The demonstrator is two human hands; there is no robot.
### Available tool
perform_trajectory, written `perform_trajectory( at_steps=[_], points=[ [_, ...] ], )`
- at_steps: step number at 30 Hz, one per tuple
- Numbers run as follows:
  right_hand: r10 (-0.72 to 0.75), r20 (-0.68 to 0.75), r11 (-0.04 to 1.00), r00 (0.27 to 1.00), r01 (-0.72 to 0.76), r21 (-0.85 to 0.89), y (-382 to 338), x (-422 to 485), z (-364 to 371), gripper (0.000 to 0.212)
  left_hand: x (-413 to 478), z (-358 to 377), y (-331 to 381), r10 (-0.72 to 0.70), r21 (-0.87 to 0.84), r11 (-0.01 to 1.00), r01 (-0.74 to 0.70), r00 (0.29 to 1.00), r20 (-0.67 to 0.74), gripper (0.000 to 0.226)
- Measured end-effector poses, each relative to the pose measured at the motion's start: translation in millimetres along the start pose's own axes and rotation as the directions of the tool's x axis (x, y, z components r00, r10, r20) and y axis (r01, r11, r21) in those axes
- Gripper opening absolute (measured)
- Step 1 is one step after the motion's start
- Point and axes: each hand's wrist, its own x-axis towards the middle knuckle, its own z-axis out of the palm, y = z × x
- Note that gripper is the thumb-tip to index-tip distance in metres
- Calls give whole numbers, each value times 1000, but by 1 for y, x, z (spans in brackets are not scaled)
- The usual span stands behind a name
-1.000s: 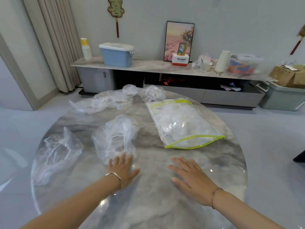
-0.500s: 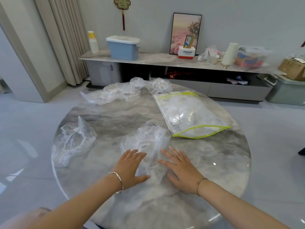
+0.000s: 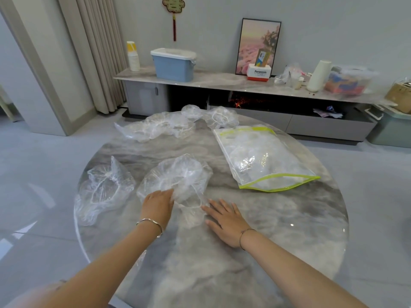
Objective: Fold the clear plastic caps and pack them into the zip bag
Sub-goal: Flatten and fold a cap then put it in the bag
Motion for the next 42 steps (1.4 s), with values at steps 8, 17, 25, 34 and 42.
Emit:
perform_trajectory(
  at_steps=[8,17,25,34,42],
  points=[
    [-124,-698,932,706,324,162,-1,-32,-45,77,-24,-29,40,444,0,884,-467,841,-308,52],
    [-351,-561,935,750,248,-253,49,-102,2,35,-88,24,67,797,-10,603,-797,603,26,40],
    [-414,-371,891,831,286,-353,46,-134,15,54,-109,31,65,865,-69,492,-868,478,149,60],
    [-175,-389,975,905,215,63,66,-140,17,17,-88,22,27,722,-107,683,-722,646,247,71],
    [36,-294,930,955,76,361,66,-146,20,7,-83,20,31,654,-252,738,-626,755,41,23]
  ],
)
